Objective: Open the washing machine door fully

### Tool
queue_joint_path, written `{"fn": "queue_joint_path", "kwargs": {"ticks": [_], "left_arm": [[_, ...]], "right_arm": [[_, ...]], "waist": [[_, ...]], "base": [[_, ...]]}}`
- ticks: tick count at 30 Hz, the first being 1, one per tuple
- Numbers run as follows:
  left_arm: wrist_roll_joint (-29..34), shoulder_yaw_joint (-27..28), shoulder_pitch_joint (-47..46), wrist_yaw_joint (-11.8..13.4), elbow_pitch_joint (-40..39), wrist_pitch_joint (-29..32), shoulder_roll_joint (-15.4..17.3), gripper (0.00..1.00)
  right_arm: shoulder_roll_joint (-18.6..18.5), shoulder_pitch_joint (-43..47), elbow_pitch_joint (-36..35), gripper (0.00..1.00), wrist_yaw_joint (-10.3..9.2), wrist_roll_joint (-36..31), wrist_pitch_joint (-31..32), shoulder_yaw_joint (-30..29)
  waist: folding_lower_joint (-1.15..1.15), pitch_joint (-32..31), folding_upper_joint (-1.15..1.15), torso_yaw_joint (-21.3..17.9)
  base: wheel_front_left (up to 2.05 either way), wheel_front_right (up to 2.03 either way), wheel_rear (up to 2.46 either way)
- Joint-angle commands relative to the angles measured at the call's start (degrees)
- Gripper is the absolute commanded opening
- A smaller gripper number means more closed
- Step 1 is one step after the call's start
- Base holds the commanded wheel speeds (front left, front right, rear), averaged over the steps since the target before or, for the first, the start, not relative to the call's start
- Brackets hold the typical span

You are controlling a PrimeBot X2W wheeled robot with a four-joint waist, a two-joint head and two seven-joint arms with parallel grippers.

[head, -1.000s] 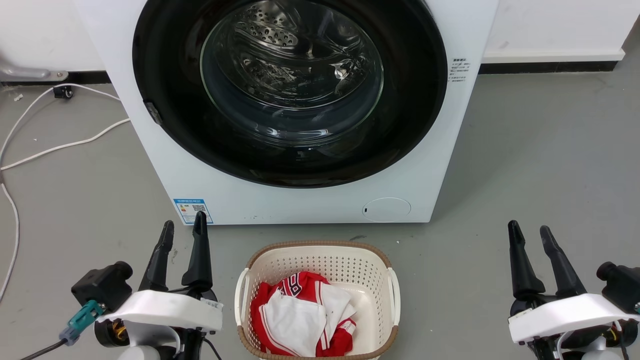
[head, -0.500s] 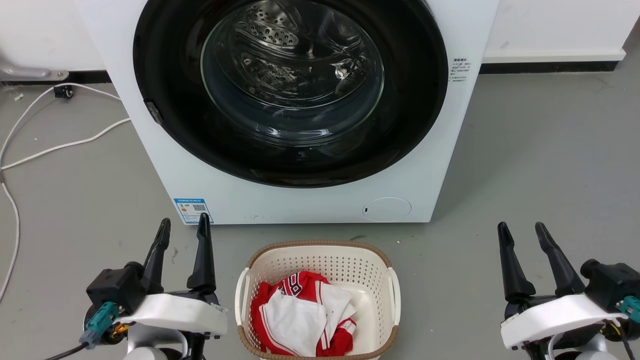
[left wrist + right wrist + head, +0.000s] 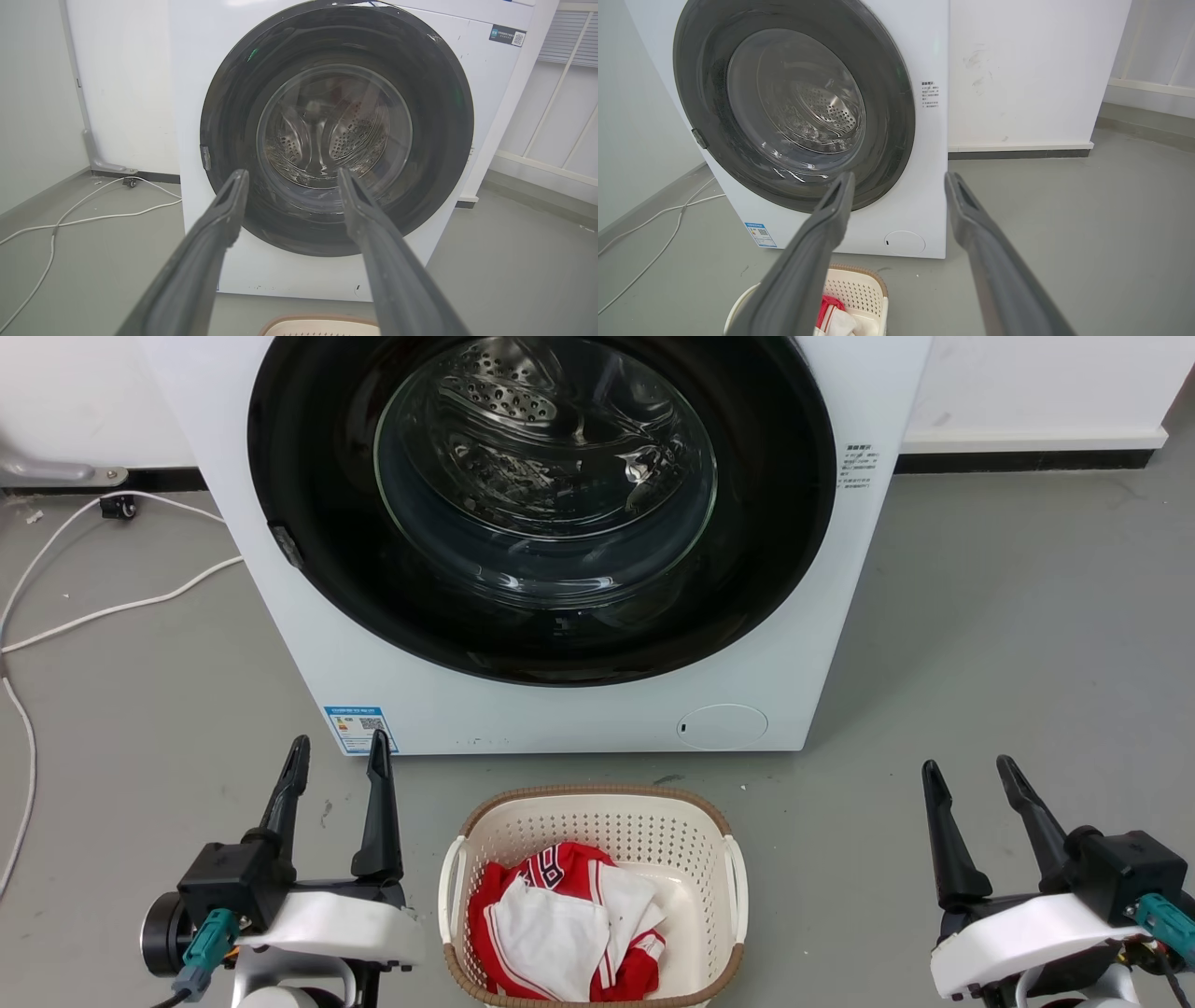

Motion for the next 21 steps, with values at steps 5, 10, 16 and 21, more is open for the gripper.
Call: {"fn": "queue_joint_path", "kwargs": {"ticks": [5, 10, 16, 21], "left_arm": [[3.0, -0.18, 0.75, 0.74, -0.84, -0.85, 0.26, 1.0], [5.3, -0.33, 1.14, 1.22, -0.96, -1.44, 0.18, 1.0], [7.95, -0.06, 1.68, 1.6, -1.2, -2.2, -0.13, 1.0], [9.81, 0.19, 2.09, 1.86, -1.32, -2.68, -0.43, 1.0]], "right_arm": [[0.25, 0.09, -0.9, 1.0, -0.02, -2.55, -0.43, 0.02], [0.29, 0.24, -1.16, 1.0, -0.02, -4.42, -0.78, -0.06], [0.34, 0.53, -1.38, 1.0, -0.02, -6.73, -1.26, 0.08], [0.37, 0.68, -1.4, 1.0, -0.02, -8.17, -1.57, 0.14]], "waist": [[0.0, -0.03, 0.0, 0.05], [0.0, -0.01, 0.0, 0.1], [0.0, 0.04, 0.0, 0.21], [0.0, 0.02, 0.0, 0.19]], "base": [[0.0, 0.0, 0.0], [0.0, 0.0, 0.0], [0.0, 0.0, 0.0], [0.0, 0.0, 0.0]]}}
